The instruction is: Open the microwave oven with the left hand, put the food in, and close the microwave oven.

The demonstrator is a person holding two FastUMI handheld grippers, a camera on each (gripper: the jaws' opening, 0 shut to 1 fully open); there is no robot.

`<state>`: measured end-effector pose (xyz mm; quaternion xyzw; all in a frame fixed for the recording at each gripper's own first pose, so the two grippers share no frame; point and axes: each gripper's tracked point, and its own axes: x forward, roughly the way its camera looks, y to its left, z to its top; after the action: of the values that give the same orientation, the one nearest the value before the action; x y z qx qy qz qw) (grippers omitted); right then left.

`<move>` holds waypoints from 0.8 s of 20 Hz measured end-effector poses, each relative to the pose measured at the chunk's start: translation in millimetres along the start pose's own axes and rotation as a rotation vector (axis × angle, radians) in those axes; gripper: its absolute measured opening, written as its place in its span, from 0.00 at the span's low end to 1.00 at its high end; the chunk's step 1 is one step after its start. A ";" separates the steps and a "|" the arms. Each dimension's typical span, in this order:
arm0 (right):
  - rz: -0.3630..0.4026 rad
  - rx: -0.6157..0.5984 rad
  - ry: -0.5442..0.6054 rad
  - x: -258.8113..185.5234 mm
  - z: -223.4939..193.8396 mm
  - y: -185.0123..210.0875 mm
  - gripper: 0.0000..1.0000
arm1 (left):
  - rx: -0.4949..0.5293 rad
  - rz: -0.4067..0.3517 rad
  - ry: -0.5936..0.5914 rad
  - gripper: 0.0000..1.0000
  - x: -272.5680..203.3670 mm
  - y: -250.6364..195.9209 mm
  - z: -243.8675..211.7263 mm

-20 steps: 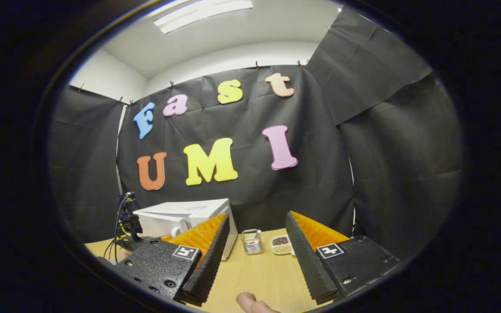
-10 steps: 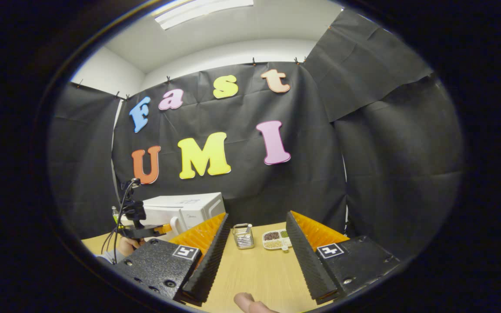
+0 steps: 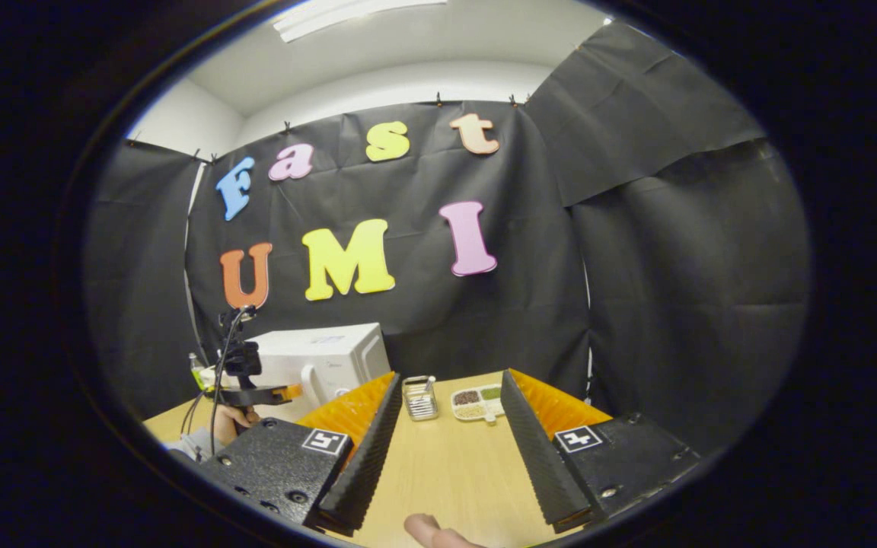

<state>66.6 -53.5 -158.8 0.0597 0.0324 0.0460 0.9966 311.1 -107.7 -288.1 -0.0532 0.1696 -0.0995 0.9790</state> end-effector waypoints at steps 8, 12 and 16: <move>-0.008 0.036 0.006 -32.0 0.1 14.7 0.84 | 0.053 0.028 -0.116 0.25 -118.5 4.1 38.7; 0.007 0.035 -0.026 -50.9 8.0 26.0 0.84 | 0.105 0.069 -0.157 0.76 -183.2 2.3 47.9; 0.002 0.021 -0.057 -69.2 16.1 34.5 0.84 | 0.140 0.090 -0.241 0.94 -256.4 -8.2 64.0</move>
<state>-4.1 -27.8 -134.6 0.0714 0.0042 0.0451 0.9964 95.0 -56.6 -144.6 0.0114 0.0459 -0.0600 0.9971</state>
